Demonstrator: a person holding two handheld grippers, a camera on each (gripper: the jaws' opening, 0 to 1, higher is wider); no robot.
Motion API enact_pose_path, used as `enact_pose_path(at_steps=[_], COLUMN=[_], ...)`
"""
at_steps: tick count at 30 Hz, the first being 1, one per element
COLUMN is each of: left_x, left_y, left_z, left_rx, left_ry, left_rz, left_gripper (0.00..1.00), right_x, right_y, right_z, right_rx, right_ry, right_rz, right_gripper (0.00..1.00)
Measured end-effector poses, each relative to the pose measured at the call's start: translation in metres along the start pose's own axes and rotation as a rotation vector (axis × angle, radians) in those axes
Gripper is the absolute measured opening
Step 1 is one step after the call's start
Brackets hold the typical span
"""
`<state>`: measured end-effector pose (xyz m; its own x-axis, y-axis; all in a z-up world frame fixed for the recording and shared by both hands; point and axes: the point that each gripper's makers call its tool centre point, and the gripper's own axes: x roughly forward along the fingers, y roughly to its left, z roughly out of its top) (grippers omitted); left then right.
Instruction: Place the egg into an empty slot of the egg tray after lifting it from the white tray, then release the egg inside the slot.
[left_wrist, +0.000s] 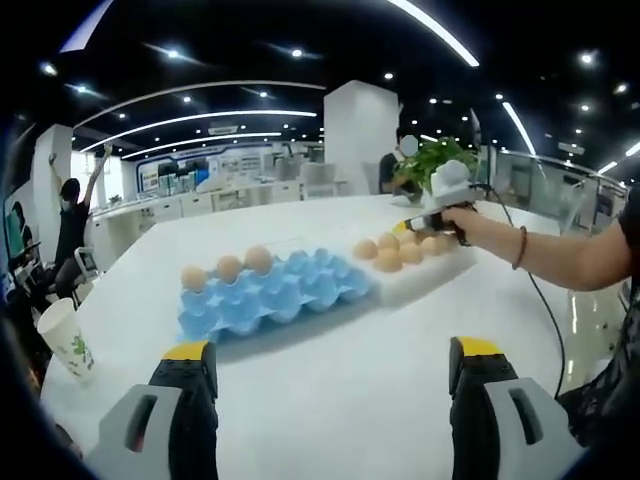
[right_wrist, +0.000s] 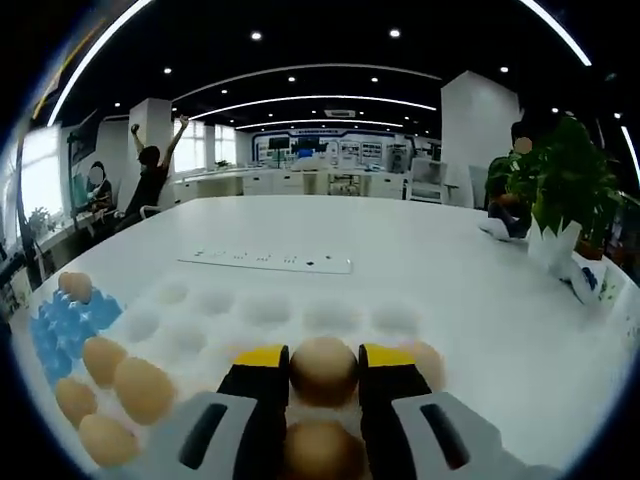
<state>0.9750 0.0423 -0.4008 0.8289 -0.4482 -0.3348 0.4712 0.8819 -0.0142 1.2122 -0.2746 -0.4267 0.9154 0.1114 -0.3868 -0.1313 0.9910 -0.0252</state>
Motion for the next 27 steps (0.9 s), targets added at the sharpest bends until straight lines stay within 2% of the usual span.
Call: enact_pose_path(at_steps=[7,11,18,27], left_x=[-0.003,-0.005,-0.007,-0.009], left_y=[0.002,0.003,0.003,0.002], left_z=[0.000,0.001,0.003,0.003], left_rx=[0.000,0.002,0.004,0.005], left_ry=[-0.001,-0.005,-0.007,-0.008], left_rz=[0.006,0.013,0.022,0.028], left_gripper=[0.98,0.98,0.98,0.98], right_x=[-0.001,-0.001,-0.004,-0.014], right_y=[-0.001,-0.001,-0.003,-0.003], right_z=[0.001,0.003,0.007,0.028], right_rx=[-0.001,-0.042,-0.035,-0.041], right_ry=[-0.015,-0.036,-0.071,-0.154], right_rz=[-0.010,-0.020,-0.027,-0.032], right_gripper=[0.28,0.28,0.28,0.28])
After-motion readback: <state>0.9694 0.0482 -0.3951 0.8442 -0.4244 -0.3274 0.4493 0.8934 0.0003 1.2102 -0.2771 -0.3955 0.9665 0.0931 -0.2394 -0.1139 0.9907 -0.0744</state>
